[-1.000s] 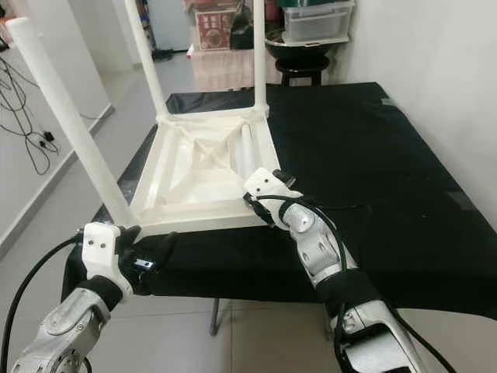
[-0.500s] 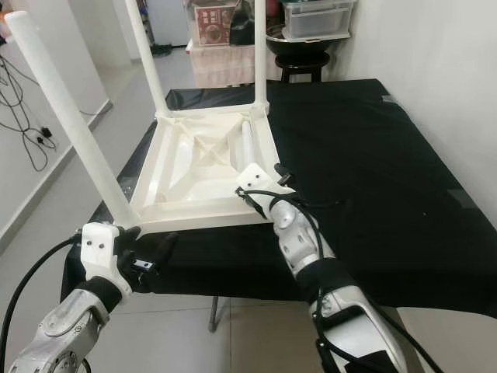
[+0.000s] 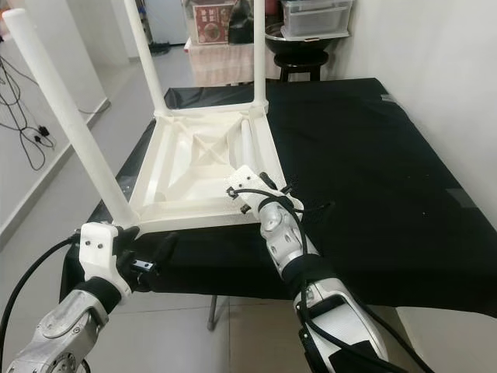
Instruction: Building children table
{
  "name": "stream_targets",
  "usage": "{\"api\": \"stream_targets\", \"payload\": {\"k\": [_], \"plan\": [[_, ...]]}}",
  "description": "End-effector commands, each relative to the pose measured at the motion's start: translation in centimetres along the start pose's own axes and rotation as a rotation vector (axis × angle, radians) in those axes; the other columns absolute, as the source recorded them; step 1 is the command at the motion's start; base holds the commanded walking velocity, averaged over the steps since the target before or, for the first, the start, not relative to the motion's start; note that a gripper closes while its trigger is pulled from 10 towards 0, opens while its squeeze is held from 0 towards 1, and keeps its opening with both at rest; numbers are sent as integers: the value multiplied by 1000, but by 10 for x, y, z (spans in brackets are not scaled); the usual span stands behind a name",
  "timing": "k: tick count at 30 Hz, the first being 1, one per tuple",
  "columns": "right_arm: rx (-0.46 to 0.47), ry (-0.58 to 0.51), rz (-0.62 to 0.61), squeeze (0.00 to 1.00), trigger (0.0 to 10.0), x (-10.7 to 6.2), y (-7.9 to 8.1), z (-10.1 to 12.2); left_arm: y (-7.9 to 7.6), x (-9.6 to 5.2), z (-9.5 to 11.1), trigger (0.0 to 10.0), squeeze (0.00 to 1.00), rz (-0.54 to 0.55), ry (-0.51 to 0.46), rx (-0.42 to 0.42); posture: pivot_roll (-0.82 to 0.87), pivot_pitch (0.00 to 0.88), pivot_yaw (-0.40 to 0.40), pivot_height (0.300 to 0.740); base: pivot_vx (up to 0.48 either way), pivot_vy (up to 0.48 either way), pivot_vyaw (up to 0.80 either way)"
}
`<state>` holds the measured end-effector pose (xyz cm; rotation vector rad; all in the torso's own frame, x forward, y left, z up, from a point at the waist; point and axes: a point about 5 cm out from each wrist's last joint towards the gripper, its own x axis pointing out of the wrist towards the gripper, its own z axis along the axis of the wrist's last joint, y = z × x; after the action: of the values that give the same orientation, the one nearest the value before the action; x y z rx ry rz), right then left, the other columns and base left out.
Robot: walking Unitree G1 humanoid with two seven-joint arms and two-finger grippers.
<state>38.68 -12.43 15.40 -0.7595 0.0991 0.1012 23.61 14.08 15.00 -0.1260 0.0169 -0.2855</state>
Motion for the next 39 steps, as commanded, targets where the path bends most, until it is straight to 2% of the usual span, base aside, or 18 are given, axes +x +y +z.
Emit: {"api": "stream_targets", "payload": {"k": [1,5,11,14,15,17,18,20,23,24,25,27,28,29,30,34,36,39], "plan": [[-5,-2,9,0,0,1,-2,-2,1,-1,-3,10000,0,6,18,-19,-31,36,32,740,0,0,0],[0,-8,-14,0,0,0,-8,-6,0,1,-3,10000,0,7,19,-27,-38,36,33,740,0,0,0],[144,-29,-67,0,0,-2,-22,-12,0,3,-3,10000,0,2,23,-27,-51,31,36,740,0,0,0],[297,-55,-137,0,0,-8,-42,-17,0,4,-2,10000,0,-13,29,-33,-58,30,35,740,0,0,0],[297,-55,-137,0,0,-8,-42,-17,0,4,-2,10000,0,-13,29,-33,-58,30,35,740,0,0,0],[445,-105,-185,0,0,-15,-55,-16,0,7,1,10000,0,-28,20,-47,-71,27,36,740,0,0,0],[445,-105,-185,0,0,-15,-55,-16,0,7,1,10000,0,-28,20,-47,-71,27,36,740,0,0,0],[637,-240,-209,0,0,-32,-68,-10,1,12,8,10000,0,-52,-5,-65,-80,25,43,740,0,0,0],[665,-267,-209,0,0,-35,-69,-8,1,13,9,10000,0,-56,-10,-71,-80,25,43,740,0,0,0],[756,-318,-176,0,588,-41,-70,-5,3,15,14,10000,0,-69,-25,-90,-87,21,50,740,0,0,0],[818,-353,-152,0,588,-46,-71,-3,4,17,17,10000,0,-78,-35,-104,-87,21,50,740,0,0,0],[855,-376,-135,0,588,-48,-71,-2,4,18,19,10000,0,-85,-41,-112,-87,21,50,740,0,0,0],[907,-413,-104,0,2824,-53,-71,-1,4,20,23,10000,0,-103,-55,-134,-87,17,53,740,0,0,0],[932,-432,-87,0,2824,-56,-70,-1,4,21,26,10000,0,-116,-62,-147,-87,17,53,740,0,0,0],[1010,-466,-28,0,10000,-61,-67,-1,3,24,31,10000,0,-149,-75,-180,-84,12,55,740,0,0,0],[1108,-527,45,0,10000,-70,-65,-2,0,29,40,10000,0,-209,-90,-240,-78,10,58,740,0,0,0],[1201,-600,112,0,10000,-80,-65,-3,-6,35,50,10000,0,-306,-97,-306,-73,1,62,740,0,0,0],[1245,-685,210,0,10000,-89,-63,-2,-13,41,62,10000,0,-405,-121,-391,-76,0,67,740,0,0,0]]}}
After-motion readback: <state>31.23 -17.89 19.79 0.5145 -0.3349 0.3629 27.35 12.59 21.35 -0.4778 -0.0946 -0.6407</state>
